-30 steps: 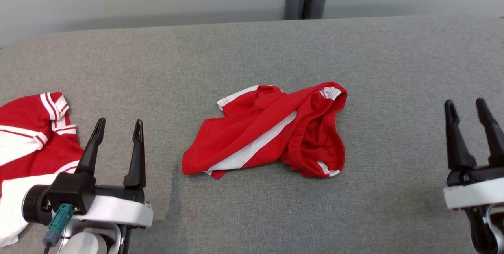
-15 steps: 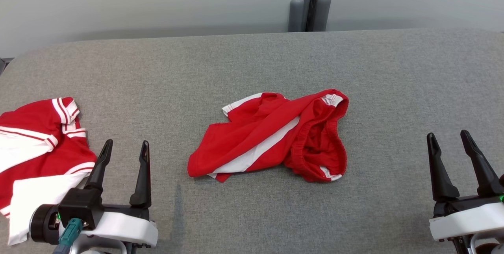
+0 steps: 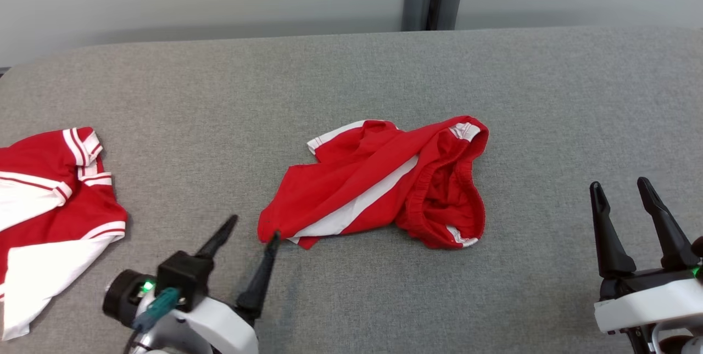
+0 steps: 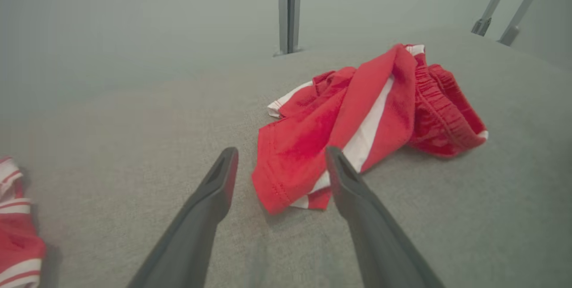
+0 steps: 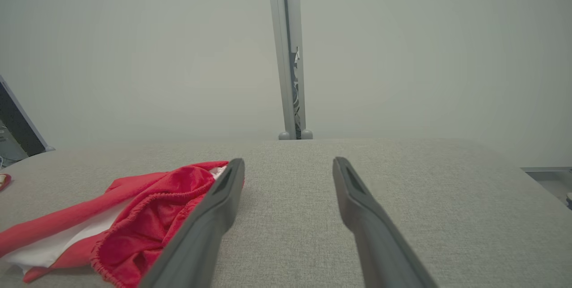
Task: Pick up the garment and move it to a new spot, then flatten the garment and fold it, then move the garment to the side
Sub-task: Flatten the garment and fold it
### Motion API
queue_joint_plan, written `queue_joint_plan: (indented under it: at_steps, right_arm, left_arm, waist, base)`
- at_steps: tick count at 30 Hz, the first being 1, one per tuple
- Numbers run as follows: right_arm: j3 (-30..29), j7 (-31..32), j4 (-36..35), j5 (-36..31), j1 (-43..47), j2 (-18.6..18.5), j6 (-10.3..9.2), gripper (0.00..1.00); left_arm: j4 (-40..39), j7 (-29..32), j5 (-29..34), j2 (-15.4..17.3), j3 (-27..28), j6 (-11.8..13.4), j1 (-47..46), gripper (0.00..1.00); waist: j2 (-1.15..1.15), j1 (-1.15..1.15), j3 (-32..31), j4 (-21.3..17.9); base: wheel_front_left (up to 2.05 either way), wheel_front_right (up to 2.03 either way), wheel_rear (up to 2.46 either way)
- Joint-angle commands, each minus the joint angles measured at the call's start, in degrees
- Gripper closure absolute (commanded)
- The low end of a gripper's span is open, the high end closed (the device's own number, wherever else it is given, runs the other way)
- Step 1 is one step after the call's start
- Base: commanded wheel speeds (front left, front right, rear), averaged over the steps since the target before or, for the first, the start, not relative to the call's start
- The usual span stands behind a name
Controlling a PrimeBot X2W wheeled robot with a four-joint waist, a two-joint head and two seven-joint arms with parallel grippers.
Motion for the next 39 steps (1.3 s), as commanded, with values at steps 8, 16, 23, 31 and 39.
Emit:
queue_joint_plan:
  at_steps: [8,16,23,31,39]
  right_arm:
    - [0.7,-0.4,0.5,0.1,-1.8,0.1,0.01,0.00]
    - [1.1,-1.0,1.3,0.1,-2.3,0.1,0.01,0.00]
    - [0.0,-0.9,1.4,-0.2,-1.6,0.2,0.01,0.00]
    - [-0.2,0.0,0.9,-0.1,-2.0,0.0,0.01,0.00]
    - [1.5,0.1,1.4,0.6,-4.1,0.1,0.01,0.00]
  left_arm:
    - [5.2,5.3,1.7,2.6,-4.8,-5.6,-4.9,0.00]
    - [9.9,4.5,2.2,3.3,-6.1,-9.4,-9.1,1.00]
    - [5.1,9.9,1.2,6.4,-7.9,-12.4,-9.6,1.00]
    - [-10.7,22.5,-4.9,13.6,-6.6,-13.6,-8.9,1.00]
    - [-10.5,28.2,-11.4,16.8,-2.4,-14.0,-12.9,1.00]
  waist:
    - [0.00,0.00,2.4,-2.1]
    - [0.00,0.00,3.8,-3.5]
    - [0.00,0.00,4.2,-2.3]
    - [0.00,0.00,4.6,-0.8]
    - [0.00,0.00,6.4,-2.3]
  base:
    - [0.00,0.00,0.00]
    - [0.00,0.00,0.00]
    - [0.00,0.00,0.00]
    - [0.00,0.00,0.00]
    - [0.00,0.00,0.00]
